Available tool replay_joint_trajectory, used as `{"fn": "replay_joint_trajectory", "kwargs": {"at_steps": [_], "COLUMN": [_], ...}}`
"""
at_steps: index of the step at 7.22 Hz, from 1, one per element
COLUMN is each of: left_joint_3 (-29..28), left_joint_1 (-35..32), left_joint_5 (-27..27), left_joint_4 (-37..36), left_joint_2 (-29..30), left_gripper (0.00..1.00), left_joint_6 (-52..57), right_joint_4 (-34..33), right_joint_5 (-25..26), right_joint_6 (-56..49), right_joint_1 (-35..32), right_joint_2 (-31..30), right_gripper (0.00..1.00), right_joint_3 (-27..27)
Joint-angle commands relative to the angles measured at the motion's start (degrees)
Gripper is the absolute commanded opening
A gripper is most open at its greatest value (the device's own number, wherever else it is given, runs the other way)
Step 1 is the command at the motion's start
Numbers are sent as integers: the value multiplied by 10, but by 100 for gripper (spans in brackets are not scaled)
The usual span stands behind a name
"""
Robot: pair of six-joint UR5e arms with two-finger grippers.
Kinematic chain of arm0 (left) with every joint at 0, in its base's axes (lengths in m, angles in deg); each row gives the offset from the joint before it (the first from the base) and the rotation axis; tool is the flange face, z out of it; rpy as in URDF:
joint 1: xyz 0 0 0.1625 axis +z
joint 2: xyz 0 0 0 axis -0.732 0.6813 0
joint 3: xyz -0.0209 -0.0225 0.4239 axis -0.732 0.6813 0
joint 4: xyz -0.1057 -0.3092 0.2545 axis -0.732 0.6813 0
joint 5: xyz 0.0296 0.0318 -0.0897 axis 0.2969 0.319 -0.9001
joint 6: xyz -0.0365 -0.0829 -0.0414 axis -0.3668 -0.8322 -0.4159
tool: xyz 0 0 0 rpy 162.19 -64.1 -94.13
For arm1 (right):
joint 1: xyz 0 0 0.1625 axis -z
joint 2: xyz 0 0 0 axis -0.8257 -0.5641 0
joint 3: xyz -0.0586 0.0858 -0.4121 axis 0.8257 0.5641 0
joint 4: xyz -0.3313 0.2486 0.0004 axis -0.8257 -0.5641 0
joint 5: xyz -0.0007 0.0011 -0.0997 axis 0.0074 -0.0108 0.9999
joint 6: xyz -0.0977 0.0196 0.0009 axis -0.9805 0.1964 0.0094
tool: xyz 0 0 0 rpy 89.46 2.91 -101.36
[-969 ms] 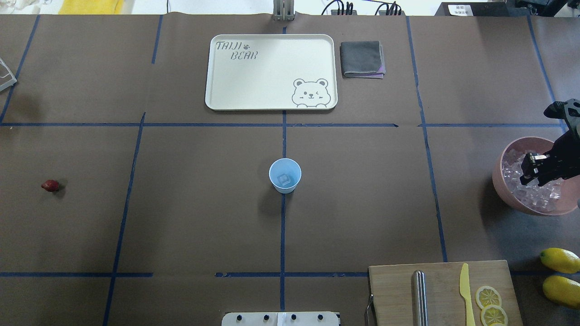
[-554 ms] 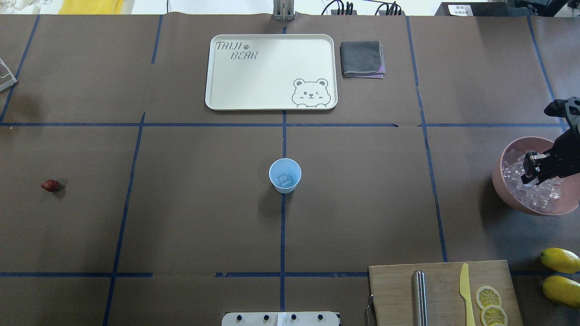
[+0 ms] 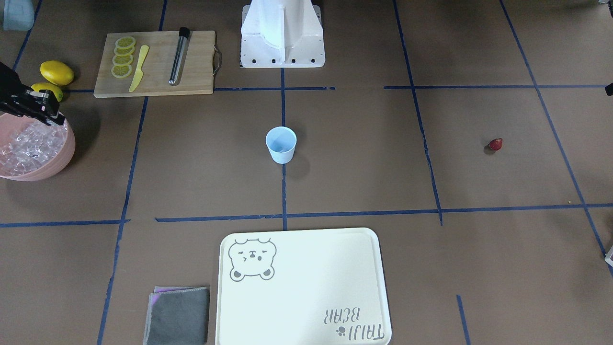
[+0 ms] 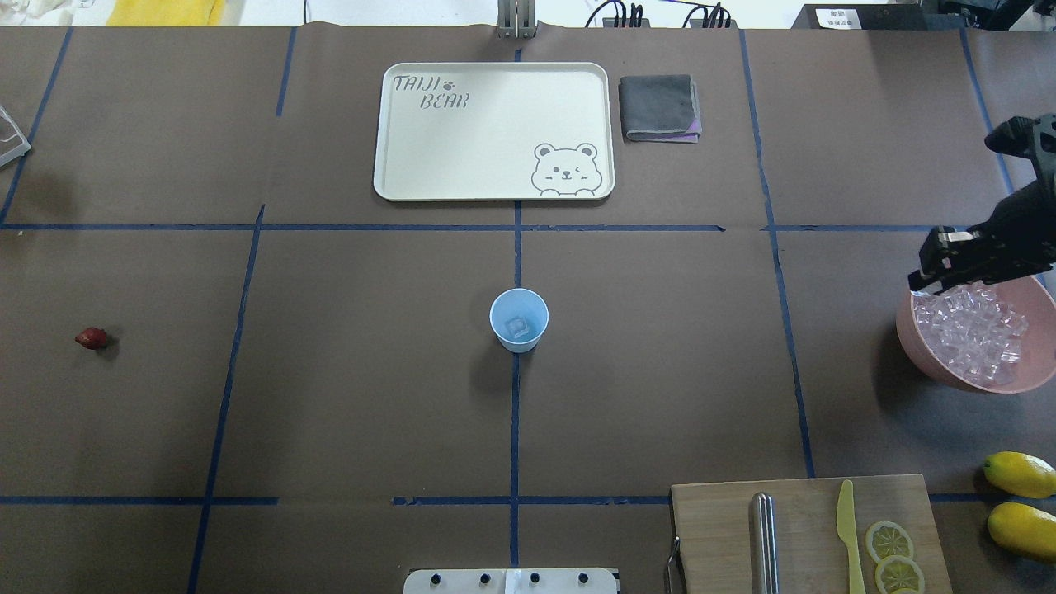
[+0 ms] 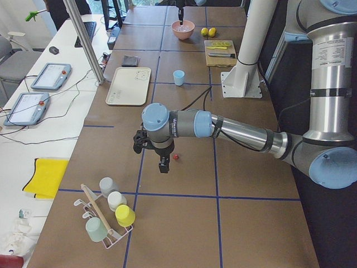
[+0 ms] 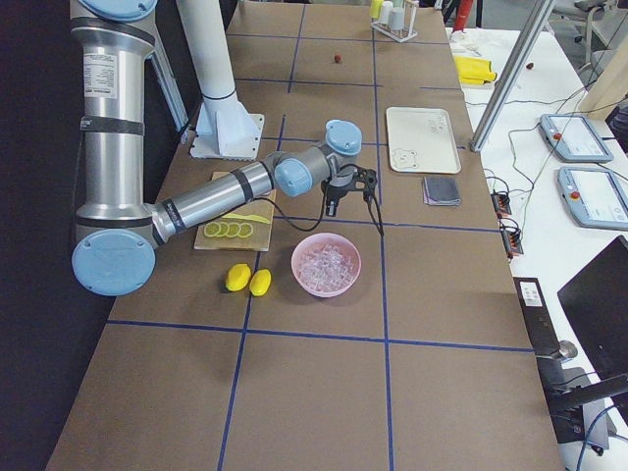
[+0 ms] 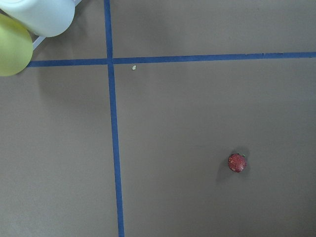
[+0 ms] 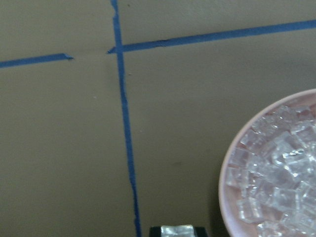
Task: Put ice and strawberries in cup
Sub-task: 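Lower the right gripper into the bowl and grasp another ice cube, then carry the ice cube with the right gripper to the blue cup and drop it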
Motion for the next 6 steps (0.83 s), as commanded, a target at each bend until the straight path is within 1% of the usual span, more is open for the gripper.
{"fn": "replay_joint_trajectory", "kwargs": {"at_steps": [1,2,3,5,6], "left_joint_3": [0,0,1,0,1], "left_joint_1": [0,0,0,0,0], "left_joint_5": [0,0,-1,-11,-12], "left_joint_4": [0,0,0,1,1], "left_joint_2": [0,1,0,1,1], "left_gripper": [100,100,100,100,100], "left_joint_6": [0,0,0,0,0], "right_joint_4": [0,-1,-1,6,6], "right_joint_5": [13,41,62,176,187], "right_joint_6": [191,275,335,411,419], "right_joint_1": [74,109,149,239,276], "right_joint_2": [137,220,265,382,401], "right_gripper": [0,0,0,0,0], "right_joint_3": [1,31,47,153,193]}}
